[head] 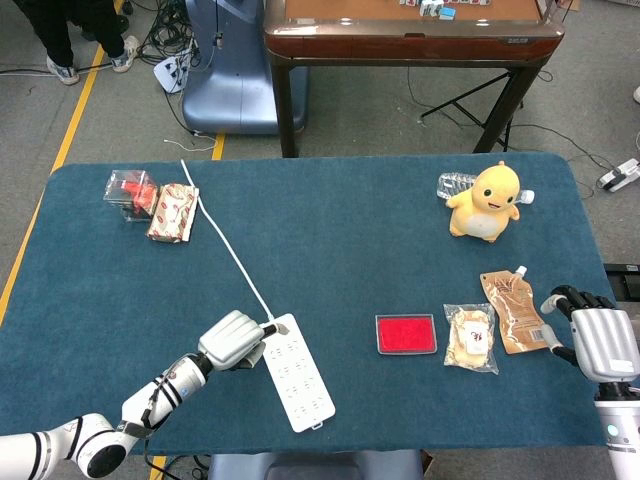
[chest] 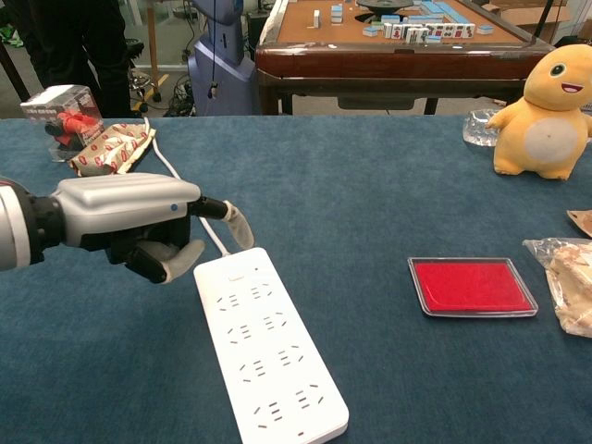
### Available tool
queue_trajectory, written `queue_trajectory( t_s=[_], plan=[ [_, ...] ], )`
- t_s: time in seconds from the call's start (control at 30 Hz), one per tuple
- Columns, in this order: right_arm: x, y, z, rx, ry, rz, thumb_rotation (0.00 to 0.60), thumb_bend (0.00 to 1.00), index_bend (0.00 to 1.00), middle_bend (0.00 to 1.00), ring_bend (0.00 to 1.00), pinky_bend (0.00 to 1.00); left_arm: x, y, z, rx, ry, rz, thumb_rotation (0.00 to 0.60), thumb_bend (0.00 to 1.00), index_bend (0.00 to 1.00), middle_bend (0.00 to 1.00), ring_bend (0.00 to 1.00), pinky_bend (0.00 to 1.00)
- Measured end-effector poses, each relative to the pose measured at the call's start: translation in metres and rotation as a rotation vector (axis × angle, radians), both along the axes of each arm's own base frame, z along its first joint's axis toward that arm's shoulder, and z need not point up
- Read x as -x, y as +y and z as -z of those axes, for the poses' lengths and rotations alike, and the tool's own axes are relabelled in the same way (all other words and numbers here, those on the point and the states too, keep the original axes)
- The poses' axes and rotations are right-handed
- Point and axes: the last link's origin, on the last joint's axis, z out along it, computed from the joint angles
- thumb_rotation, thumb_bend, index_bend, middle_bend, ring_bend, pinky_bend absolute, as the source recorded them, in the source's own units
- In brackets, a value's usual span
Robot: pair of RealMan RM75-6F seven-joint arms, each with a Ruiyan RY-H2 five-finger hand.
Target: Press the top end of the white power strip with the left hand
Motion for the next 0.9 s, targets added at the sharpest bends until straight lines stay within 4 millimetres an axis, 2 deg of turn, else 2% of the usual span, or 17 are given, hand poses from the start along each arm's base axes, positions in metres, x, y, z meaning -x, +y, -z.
queue_trajectory(
  t_s=[0.37,0.9],
  plan=[
    [0.002,0.001,-0.001,0.002,-0.002,0.007,0.6,0.29,0.46,0.34,0.37,0.41,0.002,0.001,0.014,0.013,0.072,0.012,0.6,0.72,0.3,1.0,1.0,1.0],
    [0.004,0.002,0.004,-0.01,-0.01,0.012,0.6,0.29,0.46,0.34,0.37,0.41,0.016,0.006,0.015,-0.003,0.134,-0.018,0.6,0.72,0.31,1.0,1.0,1.0]
  ],
)
